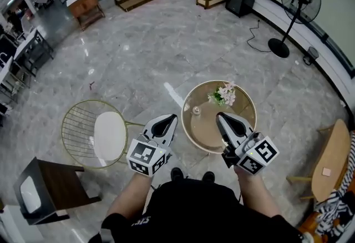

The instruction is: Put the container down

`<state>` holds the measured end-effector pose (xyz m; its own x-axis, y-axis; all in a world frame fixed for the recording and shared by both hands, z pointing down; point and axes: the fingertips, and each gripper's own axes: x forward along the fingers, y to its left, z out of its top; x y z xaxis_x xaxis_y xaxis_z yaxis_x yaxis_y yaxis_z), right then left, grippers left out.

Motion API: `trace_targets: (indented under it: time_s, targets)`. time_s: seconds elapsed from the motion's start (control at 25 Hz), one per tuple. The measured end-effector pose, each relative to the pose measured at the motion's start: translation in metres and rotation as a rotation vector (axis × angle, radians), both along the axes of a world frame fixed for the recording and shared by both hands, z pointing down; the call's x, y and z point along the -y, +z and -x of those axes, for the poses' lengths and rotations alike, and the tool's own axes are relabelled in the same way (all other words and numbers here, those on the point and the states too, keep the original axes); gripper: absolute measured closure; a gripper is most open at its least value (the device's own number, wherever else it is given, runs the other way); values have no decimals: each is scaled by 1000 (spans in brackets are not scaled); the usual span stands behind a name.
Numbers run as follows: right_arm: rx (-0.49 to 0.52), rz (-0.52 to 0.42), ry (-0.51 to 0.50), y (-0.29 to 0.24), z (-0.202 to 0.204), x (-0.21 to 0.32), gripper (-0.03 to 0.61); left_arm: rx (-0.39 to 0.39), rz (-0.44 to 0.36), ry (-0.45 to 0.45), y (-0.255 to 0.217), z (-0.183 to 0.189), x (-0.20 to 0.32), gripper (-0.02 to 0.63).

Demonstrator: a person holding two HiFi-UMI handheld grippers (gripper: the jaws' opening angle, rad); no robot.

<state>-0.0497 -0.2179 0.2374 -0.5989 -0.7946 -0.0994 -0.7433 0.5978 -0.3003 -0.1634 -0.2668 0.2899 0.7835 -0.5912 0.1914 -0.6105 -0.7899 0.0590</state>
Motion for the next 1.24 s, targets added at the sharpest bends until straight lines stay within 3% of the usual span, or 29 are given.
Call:
trace_targets:
  time_s: [0.32,0.6,0.8,1.24]
  targets:
    - [-111,8,-17,16,-61,-35,566,-42,-44,4,-19,-59,-18,597]
    - [-127,2,-15,20,-69,-32,566,9,-32,-19,-14,-60,-6,597]
    - [-122,-2,-35,19,-61,-24,566,45,-66,-35,-17,-56,0,597]
    - [-96,31,-48,25,-44,-17,566,45,-48,-50,-12,-36,4,597]
